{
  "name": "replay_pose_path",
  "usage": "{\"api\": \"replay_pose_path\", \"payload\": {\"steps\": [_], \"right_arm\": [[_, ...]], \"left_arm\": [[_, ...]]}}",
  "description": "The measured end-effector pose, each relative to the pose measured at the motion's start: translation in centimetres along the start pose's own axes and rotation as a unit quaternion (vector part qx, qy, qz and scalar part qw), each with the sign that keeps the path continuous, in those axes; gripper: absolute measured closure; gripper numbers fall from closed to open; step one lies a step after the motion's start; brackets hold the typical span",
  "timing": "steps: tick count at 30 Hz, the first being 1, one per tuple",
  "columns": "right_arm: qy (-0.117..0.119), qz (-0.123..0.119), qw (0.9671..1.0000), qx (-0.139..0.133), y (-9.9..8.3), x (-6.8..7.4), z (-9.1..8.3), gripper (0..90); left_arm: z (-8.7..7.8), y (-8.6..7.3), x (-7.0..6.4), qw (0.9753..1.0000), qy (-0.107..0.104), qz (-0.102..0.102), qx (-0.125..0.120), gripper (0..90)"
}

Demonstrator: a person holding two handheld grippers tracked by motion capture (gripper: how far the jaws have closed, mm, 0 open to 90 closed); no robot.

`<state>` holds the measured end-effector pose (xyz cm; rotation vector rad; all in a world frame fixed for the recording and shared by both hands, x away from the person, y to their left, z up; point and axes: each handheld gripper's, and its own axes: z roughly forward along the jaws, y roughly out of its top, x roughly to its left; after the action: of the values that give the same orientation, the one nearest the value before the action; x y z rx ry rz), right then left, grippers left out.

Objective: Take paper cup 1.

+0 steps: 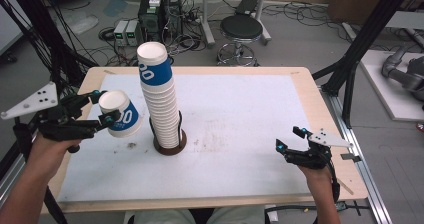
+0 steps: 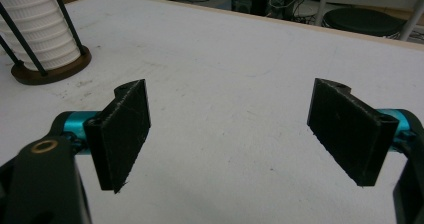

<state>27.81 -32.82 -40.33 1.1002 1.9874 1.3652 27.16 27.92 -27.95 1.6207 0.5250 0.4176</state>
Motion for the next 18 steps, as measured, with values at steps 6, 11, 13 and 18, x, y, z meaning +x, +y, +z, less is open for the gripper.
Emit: {"api": "replay_pose_path", "payload": {"steps": [6, 11, 13, 18], "right_arm": [[0.003, -0.006, 1.0, 0.001, 0.0, 0.1, 0.2, 17.9], [0.006, -0.004, 1.0, 0.003, 0.0, 0.2, 0.3, 17.8], [0.006, -0.007, 1.0, 0.002, 0.0, 0.2, 0.4, 17.9], [0.01, -0.005, 0.9999, 0.002, 0.1, 0.3, 0.5, 17.9]], "left_arm": [[1.3, -1.9, -1.2, 0.9998, -0.02, 0.003, 0.006, 30.3], [2.5, -2.8, -2.4, 0.9991, -0.038, 0.012, 0.014, 30.3], [3.2, -3.1, -3.0, 0.9987, -0.046, 0.015, 0.018, 30.3], [5.5, -4.0, -4.3, 0.9968, -0.072, 0.016, 0.029, 30.3]]}}
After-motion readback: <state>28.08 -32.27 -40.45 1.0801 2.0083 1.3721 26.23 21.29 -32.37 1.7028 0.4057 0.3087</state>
